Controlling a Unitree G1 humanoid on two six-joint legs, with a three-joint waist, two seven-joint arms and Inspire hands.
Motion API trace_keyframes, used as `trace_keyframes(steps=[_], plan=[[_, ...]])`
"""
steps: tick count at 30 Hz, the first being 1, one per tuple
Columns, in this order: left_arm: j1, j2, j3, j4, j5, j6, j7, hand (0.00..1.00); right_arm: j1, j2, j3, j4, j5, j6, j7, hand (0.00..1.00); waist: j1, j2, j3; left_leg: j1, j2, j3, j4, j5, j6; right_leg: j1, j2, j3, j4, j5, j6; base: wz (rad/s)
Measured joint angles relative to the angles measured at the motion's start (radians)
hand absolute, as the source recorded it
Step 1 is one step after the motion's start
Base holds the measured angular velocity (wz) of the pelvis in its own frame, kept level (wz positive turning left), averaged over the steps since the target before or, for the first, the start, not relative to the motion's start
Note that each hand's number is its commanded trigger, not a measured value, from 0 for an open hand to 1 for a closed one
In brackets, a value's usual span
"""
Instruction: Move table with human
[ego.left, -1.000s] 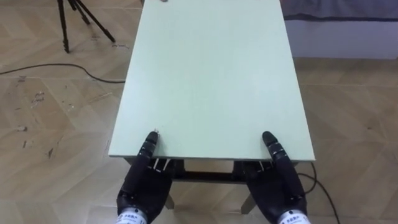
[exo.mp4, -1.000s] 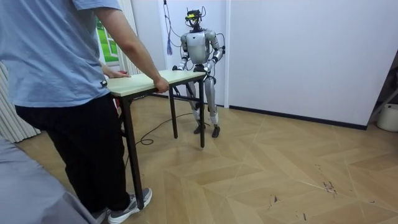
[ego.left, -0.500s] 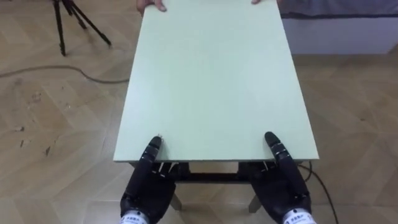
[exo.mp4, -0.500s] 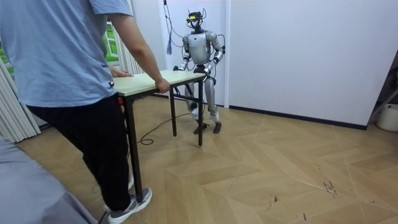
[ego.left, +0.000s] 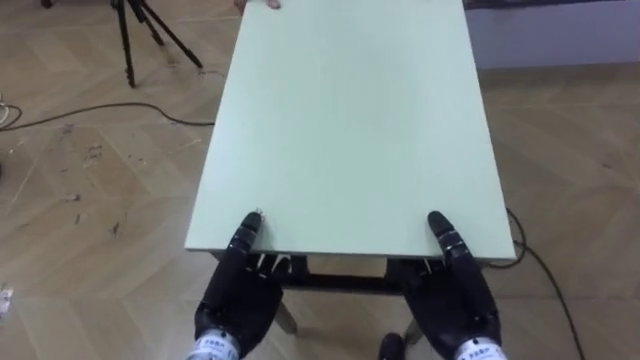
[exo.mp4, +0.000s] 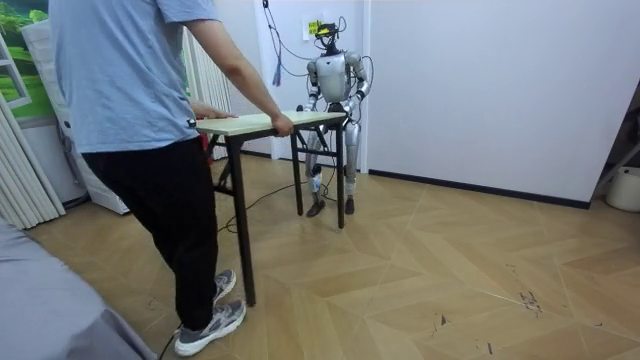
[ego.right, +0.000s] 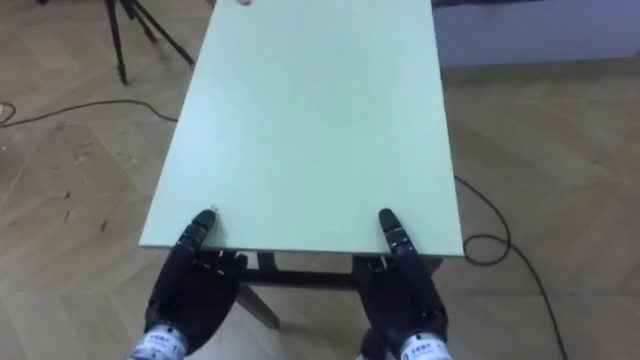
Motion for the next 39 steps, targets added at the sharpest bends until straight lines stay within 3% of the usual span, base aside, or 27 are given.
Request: trace_keyframes(steps=[2,4,5,7,8,9,10,14,16,17,19,20,21,22,23,24,25,26,27,28,29,30,31,32,34,37,39], plan=[[0.008,0.005,0.002,-0.003,0.013,0.0,-0.01,1.0,0.005,-0.011,0.005,-0.002,0.015,0.007,0.0,1.0,0.02,-0.017,-0.0034,0.006,-0.005,0.038,-0.035,0.035,-0.003,0.098,-0.041,0.014,0.123,-0.048,0.01,-0.09],[0.018,0.01,0.017,-0.02,0.013,0.001,-0.02,1.0,0.0,-0.008,0.024,-0.012,0.016,-0.003,0.0,1.0,0.054,-0.045,0.0007,-0.03,-0.005,0.065,-0.005,0.043,-0.007,0.231,-0.089,0.034,0.11,-0.025,0.015,-0.41],[0.017,0.008,0.022,-0.02,0.016,0.001,-0.021,1.0,-0.005,-0.007,0.03,-0.011,0.016,-0.009,-0.003,1.0,0.061,-0.054,0.0076,-0.041,0.003,0.063,0.016,0.043,-0.01,0.229,-0.071,0.036,0.086,-0.032,0.027,-0.29],[0.023,0.01,0.024,-0.027,0.02,0.001,-0.022,1.0,-0.008,0.002,0.037,-0.011,0.018,-0.013,-0.009,1.0,0.071,-0.038,-0.0036,-0.077,0.003,0.001,0.001,0.067,-0.014,0.223,0.009,0.067,0.008,-0.02,0.046,-0.19],[0.024,0.009,0.025,-0.03,0.02,-0.002,-0.024,1.0,-0.013,0.005,0.036,-0.011,0.018,-0.013,-0.009,1.0,0.076,-0.035,-0.0061,-0.083,0.004,-0.004,-0.013,0.076,-0.011,0.227,0.019,0.079,-0.025,-0.025,0.058,-0.3],[0.024,0.011,0.032,-0.041,0.023,-0.004,-0.025,1.0,-0.024,0.011,0.036,-0.011,0.018,-0.007,-0.009,1.0,0.081,-0.05,-0.0033,-0.09,0.002,0.004,-0.038,0.096,-0.005,0.236,0.019,0.085,-0.087,-0.045,0.094,-0.31],[0.024,0.012,0.038,-0.046,0.028,-0.004,-0.025,1.0,-0.029,0.013,0.033,-0.011,0.018,-0.002,-0.01,1.0,0.081,-0.059,-0.0015,-0.096,0.001,0.011,-0.042,0.102,-0.001,0.239,0.015,0.085,-0.111,-0.054,0.104,-0.36],[0.002,0.011,0.047,-0.056,0.051,-0.001,-0.019,1.0,-0.034,0.039,0.027,-0.015,0.012,-0.011,-0.013,1.0,0.08,-0.105,0.0045,-0.141,-0.017,0.073,-0.031,0.116,0.031,0.254,-0.017,0.106,-0.168,-0.122,0.085,-0.09],[-0.017,0.021,0.04,-0.057,0.054,-0.001,-0.012,1.0,-0.04,0.044,0.028,-0.015,0.016,-0.015,-0.014,1.0,0.085,-0.127,0.0029,-0.166,-0.017,0.122,-0.026,0.118,0.047,0.3,-0.016,0.102,-0.171,-0.176,0.079,0.04],[-0.02,0.022,0.04,-0.057,0.054,-0.002,-0.012,1.0,-0.044,0.042,0.028,-0.015,0.016,-0.015,-0.014,1.0,0.089,-0.129,0.0036,-0.175,-0.016,0.124,-0.019,0.119,0.048,0.315,-0.013,0.1,-0.184,-0.187,0.077,-0.12],[-0.024,0.019,0.058,-0.059,0.054,-0.003,-0.018,1.0,-0.07,0.036,0.028,-0.014,0.013,-0.013,-0.014,1.0,0.11,-0.128,0.0042,-0.232,0.005,0.138,0.032,0.124,0.045,0.381,0.003,0.094,-0.344,-0.259,0.075,-0.23],[-0.025,0.018,0.058,-0.059,0.054,-0.002,-0.018,1.0,-0.076,0.037,0.028,-0.013,0.013,-0.013,-0.016,1.0,0.114,-0.128,0.0044,-0.245,0.01,0.138,0.044,0.129,0.042,0.389,0.01,0.087,-0.373,-0.272,0.074,-0.07],[-0.026,0.009,0.067,-0.057,0.055,0.001,-0.017,1.0,-0.087,0.037,0.024,-0.003,0.016,-0.006,-0.017,1.0,0.114,-0.118,0.0092,-0.261,0.031,0.125,0.057,0.144,0.034,0.39,0.036,0.075,-0.398,-0.277,0.085,0.09],[-0.023,0.015,0.07,-0.057,0.059,0.003,-0.019,1.0,-0.086,0.042,0.021,0.007,0.016,0.003,-0.017,1.0,0.119,-0.114,0.0118,-0.264,0.051,0.114,0.042,0.172,0.023,0.377,0.067,0.067,-0.397,-0.264,0.061,0.09],[-0.022,0.015,0.067,-0.057,0.065,0.004,-0.019,1.0,-0.088,0.044,0.02,0.012,0.016,0.008,-0.016,1.0,0.121,-0.114,0.0119,-0.263,0.059,0.107,0.027,0.187,0.016,0.372,0.083,0.067,-0.398,-0.256,0.05,0.13],[-0.021,0.016,0.068,-0.056,0.07,0.005,-0.019,1.0,-0.091,0.055,0.019,0.022,0.016,0.012,-0.016,1.0,0.122,-0.113,0.0127,-0.265,0.063,0.088,-0.012,0.231,0.006,0.362,0.11,0.052,-0.404,-0.239,0.027,0.17],[-0.022,0.017,0.069,-0.056,0.07,0.005,-0.019,1.0,-0.091,0.061,0.017,0.023,0.016,0.012,-0.016,1.0,0.122,-0.109,0.0136,-0.266,0.067,0.078,-0.037,0.255,0.002,0.358,0.124,0.045,-0.411,-0.23,0.018,0.26],[-0.022,0.018,0.073,-0.056,0.071,0.006,-0.019,1.0,-0.091,0.065,0.014,0.024,0.013,0.016,-0.016,1.0,0.126,-0.1,0.0151,-0.265,0.076,0.055,-0.084,0.306,-0.011,0.35,0.151,0.03,-0.427,-0.207,-0.004,0.23],[-0.023,0.018,0.073,-0.056,0.071,0.012,-0.019,1.0,-0.091,0.065,0.014,0.024,0.013,0.014,-0.016,1.0,0.131,-0.091,0.015,-0.261,0.082,0.024,-0.14,0.368,-0.032,0.337,0.177,0.024,-0.437,-0.186,-0.029,0.15],[-0.024,0.015,0.071,-0.056,0.072,0.013,-0.018,1.0,-0.089,0.063,0.014,0.023,0.012,0.006,-0.016,1.0,0.143,-0.084,0.014,-0.249,0.084,-0.016,-0.218,0.443,-0.076,0.321,0.196,0.017,-0.456,-0.16,-0.05,0.0],[-0.024,0.014,0.07,-0.056,0.072,0.013,-0.018,1.0,-0.089,0.061,0.014,0.022,0.012,0.003,-0.016,1.0,0.15,-0.08,0.0136,-0.241,0.086,-0.04,-0.256,0.481,-0.111,0.315,0.201,0.008,-0.469,-0.145,-0.059,-0.16],[-0.021,0.01,0.073,-0.056,0.072,0.013,-0.018,1.0,-0.092,0.048,0.013,0.021,0.011,0.001,-0.014,1.0,0.156,-0.069,0.015,-0.239,0.099,-0.07,-0.233,0.464,-0.126,0.303,0.2,-0.017,-0.482,-0.122,-0.075,-0.29],[-0.007,0.005,0.07,-0.056,0.066,0.014,-0.018,1.0,-0.093,0.036,0.018,0.021,0.01,-0.002,-0.016,1.0,0.164,-0.059,0.0144,-0.239,0.111,-0.073,-0.089,0.34,-0.126,0.301,0.202,-0.023,-0.481,-0.109,-0.093,-0.26],[0.001,0.001,0.069,-0.056,0.064,0.014,-0.018,1.0,-0.093,0.032,0.02,0.021,0.009,-0.005,-0.019,1.0,0.164,-0.054,0.0135,-0.237,0.116,-0.074,-0.004,0.281,-0.118,0.303,0.202,-0.027,-0.481,-0.104,-0.097,-0.1],[0.004,-0.016,0.064,-0.055,0.06,0.027,-0.013,1.0,-0.092,0.025,0.024,0.02,0.009,-0.027,-0.019,1.0,0.159,-0.021,0.0142,-0.189,0.157,-0.081,0.264,0.116,-0.145,0.296,0.219,-0.039,-0.47,-0.092,-0.114,0.08],[0.001,-0.037,0.077,-0.055,0.068,0.035,-0.013,1.0,-0.095,0.039,0.014,0.012,-0.023,-0.037,-0.019,1.0,0.134,0.022,0.0162,-0.047,0.199,-0.137,0.354,0.041,-0.159,0.255,0.26,-0.061,-0.436,-0.084,-0.129,0.15],[-0.009,-0.043,0.075,-0.055,0.069,0.035,-0.013,1.0,-0.104,0.038,0.011,0.011,-0.027,-0.044,-0.019,1.0,0.126,0.042,0.0164,0.053,0.196,-0.159,0.321,0.046,-0.166,0.218,0.273,-0.069,-0.41,-0.082,-0.131,0.04]])
